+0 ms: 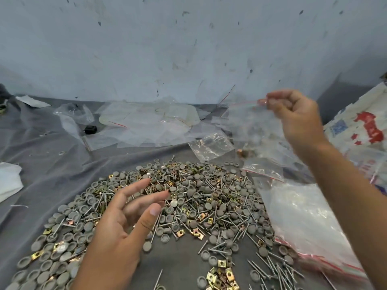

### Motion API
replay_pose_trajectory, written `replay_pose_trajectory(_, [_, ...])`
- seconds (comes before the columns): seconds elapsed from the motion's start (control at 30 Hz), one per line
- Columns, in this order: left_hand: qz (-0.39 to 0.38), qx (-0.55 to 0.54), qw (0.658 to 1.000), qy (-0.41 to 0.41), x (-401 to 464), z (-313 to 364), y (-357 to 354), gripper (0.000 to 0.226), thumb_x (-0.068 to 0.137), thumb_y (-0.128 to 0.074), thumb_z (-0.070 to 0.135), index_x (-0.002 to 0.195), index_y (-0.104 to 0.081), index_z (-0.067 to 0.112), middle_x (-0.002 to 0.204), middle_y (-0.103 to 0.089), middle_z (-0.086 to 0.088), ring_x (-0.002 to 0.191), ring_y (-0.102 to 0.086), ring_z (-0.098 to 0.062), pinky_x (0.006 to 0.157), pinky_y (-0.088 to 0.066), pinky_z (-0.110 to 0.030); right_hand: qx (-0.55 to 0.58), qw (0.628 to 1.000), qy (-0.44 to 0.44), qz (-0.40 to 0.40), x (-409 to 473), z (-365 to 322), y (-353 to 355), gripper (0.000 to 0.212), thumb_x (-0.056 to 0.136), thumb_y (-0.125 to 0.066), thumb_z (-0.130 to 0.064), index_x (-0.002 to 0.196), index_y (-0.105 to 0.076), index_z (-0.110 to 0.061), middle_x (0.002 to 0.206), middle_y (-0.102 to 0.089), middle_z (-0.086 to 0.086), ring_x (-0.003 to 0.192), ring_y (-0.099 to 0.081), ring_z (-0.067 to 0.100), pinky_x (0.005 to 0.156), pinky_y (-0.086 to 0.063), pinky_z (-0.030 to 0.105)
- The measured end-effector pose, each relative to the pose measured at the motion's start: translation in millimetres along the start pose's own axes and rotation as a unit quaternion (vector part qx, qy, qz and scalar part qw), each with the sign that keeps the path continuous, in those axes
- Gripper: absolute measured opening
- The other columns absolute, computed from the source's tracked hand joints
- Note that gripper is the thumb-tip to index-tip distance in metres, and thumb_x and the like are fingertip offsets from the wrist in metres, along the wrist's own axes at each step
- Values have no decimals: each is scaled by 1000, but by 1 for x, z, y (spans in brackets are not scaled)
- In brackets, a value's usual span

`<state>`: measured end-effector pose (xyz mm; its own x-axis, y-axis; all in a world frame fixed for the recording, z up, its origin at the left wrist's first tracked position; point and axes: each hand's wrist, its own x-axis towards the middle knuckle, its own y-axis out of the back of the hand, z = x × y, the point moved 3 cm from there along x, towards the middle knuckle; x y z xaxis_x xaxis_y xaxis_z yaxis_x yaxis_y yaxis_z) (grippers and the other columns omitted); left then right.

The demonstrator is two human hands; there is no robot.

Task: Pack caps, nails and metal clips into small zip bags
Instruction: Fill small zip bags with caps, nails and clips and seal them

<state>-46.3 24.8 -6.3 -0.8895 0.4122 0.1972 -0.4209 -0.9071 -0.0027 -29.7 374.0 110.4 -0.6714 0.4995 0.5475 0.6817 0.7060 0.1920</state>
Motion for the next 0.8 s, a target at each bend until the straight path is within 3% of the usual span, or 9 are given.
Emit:
replay_pose_trajectory(0.1, [7, 12, 1000, -1, -1, 3, -1, 51, 76, -61, 39, 125, -54, 30, 108, -76, 12, 103, -70, -5, 78, -49, -32, -72, 996, 36, 28, 39, 7, 30, 14, 98, -63, -15, 95, -64, -29, 84, -76, -20, 93, -70, 4, 88, -51, 21])
replay_pose_trajectory(0.2, [11, 31, 999, -11, -2, 4, -1, 49, 77, -60, 44, 124, -55, 32, 108, -76, 14, 103, -70, -3, 79, -49, -31, -191, 981, -39, -24, 43, 33, 55, 12, 98, -66, -17, 97, -68, -28, 102, -76, -7, 86, -64, -4, 76, -45, 8])
replay_pose_trajectory(0.3, [12, 42, 999, -23, -3, 5, -1, 48, 78, -58, 46, 124, -56, 32, 108, -76, 14, 102, -70, -2, 81, -54, -27, -344, 924, -141, -84, 3, 64, 81, 17, 97, -68, -16, 114, -67, -21, 121, -70, 6, 100, -62, 13, 86, -47, 24])
replay_pose_trajectory(0.4, [17, 44, 998, -30, -4, 5, -3, 45, 80, -58, 44, 123, -57, 30, 107, -76, 12, 101, -70, -3, 83, -54, -16, -396, 858, -185, -271, -74, 70, 91, 25, 90, -70, -42, 112, -58, -39, 123, -64, -13, 102, -60, -3, 87, -48, 16])
replay_pose_trajectory(0.5, [15, 71, 997, -37, -7, 8, -7, 41, 85, -55, 46, 125, -55, 33, 107, -75, 15, 100, -70, -2, 88, -49, -30, -442, 775, -177, -416, -151, 72, 95, 42, 75, -71, -72, 110, -52, -58, 117, -50, -41, 110, -43, -26, 86, -34, -3])
replay_pose_trajectory(0.57, [15, 77, 996, -38, -8, 7, -7, 41, 86, -53, 47, 125, -55, 34, 107, -75, 16, 100, -70, -1, 91, -46, -34, -461, 788, -143, -382, -177, 69, 99, 37, 74, -76, -66, 103, -54, -57, 111, -51, -42, 109, -49, -19, 88, -30, -4])
replay_pose_trajectory(0.67, [13, 78, 996, -40, -8, 5, -8, 35, 90, -53, 43, 124, -55, 36, 107, -75, 13, 100, -70, -4, 90, -47, -37, -426, 842, -146, -297, -176, 57, 103, 6, 87, -64, -53, 92, -66, -49, 95, -69, -33, 98, -64, -6, 85, -44, 8])
replay_pose_trajectory(0.73, [8, 76, 996, -39, -8, 4, -9, 29, 91, -54, 40, 120, -57, 42, 108, -75, 11, 100, -71, -6, 89, -47, -38, -397, 866, -158, -258, -168, 45, 104, 27, 85, -51, -59, 92, -72, -43, 94, -71, -32, 94, -65, -7, 83, -47, 15])
replay_pose_trajectory(0.8, [-1, 80, 996, -37, -8, 3, -11, 21, 95, -54, 42, 113, -60, 50, 109, -75, 12, 102, -70, -6, 89, -48, -37, -361, 891, -179, -209, -158, 30, 104, 29, 84, -50, -59, 95, -72, -45, 94, -72, -28, 95, -65, -5, 80, -45, 15])
